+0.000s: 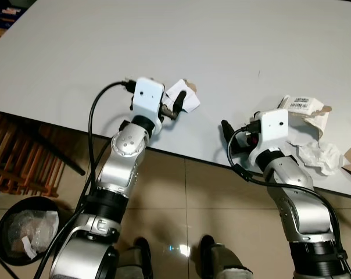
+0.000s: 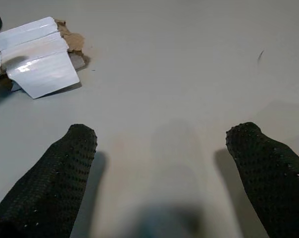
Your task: Picking trash to rubbish bin
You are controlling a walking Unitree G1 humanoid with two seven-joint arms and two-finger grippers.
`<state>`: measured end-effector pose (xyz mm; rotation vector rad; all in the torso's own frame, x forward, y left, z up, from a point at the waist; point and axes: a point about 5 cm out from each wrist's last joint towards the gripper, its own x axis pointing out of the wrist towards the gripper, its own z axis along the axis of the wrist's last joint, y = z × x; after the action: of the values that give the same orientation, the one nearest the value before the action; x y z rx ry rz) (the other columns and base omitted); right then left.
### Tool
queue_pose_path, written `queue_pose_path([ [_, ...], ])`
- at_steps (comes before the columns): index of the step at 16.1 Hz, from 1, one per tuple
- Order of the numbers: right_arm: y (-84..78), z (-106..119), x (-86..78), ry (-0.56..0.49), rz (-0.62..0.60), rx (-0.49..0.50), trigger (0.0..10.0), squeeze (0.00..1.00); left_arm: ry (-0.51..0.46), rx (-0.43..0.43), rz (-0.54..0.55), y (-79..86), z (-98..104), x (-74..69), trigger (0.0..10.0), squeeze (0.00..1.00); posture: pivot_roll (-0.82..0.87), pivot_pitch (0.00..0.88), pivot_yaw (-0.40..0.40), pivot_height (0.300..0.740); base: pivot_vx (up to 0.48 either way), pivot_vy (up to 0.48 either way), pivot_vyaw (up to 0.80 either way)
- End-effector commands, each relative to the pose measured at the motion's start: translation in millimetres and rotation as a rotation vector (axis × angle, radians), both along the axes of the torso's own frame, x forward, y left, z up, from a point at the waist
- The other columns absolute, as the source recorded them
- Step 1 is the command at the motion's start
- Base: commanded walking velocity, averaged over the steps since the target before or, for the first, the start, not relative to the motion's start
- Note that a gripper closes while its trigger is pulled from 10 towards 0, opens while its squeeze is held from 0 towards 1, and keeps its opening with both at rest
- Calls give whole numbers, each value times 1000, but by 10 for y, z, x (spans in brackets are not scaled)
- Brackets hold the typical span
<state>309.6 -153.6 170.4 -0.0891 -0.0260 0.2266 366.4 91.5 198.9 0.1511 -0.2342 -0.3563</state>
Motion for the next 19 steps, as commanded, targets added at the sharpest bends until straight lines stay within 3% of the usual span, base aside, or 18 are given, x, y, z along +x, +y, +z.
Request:
queue_pose_path([
  [1, 18, -16, 4, 23, 20, -3, 10000, 0, 18, -1, -2, -13, -54, 16, 10000, 0, -81, 269, 5, 740, 0, 0, 0],
  [3, 17, -24, 14, 29, 19, -5, 10000, 0, 37, -10, 4, -11, -127, 11, 10000, 0, -79, 264, 5, 740, 0, 0, 0],
  [4, 19, -25, 14, 30, 19, -2, 10000, 0, 48, -23, -17, -19, -172, -7, 10000, 1000, -78, 261, 6, 740, 0, 0, 0],
  [9, 65, -12, 4, 35, 47, 7, 10000, 0, 18, -31, -6, -7, -69, 43, 10000, 1000, -75, 258, 6, 740, 0, 0, 0],
  [10, 103, 11, 2, 34, 77, 0, 10000, 0, 11, -22, -4, 2, -43, 72, 10000, 0, -81, 257, 7, 740, 0, 0, 0],
  [12, 129, 49, -20, 67, 173, 3, 10000, 0, 9, -6, -6, 36, -29, 117, 10000, 0, -91, 257, 5, 740, 0, 0, 0],
  [16, 90, 161, -41, 57, 246, -3, 10000, 0, 20, -11, -12, 63, -53, 131, 10000, 0, -96, 258, 4, 740, 0, 0, 0],
  [19, 78, 221, -37, 55, 273, -14, 10000, 0, 107, -33, -49, 40, -269, 158, 10000, 0, -105, 252, -1, 740, 0, 0, 0],
])
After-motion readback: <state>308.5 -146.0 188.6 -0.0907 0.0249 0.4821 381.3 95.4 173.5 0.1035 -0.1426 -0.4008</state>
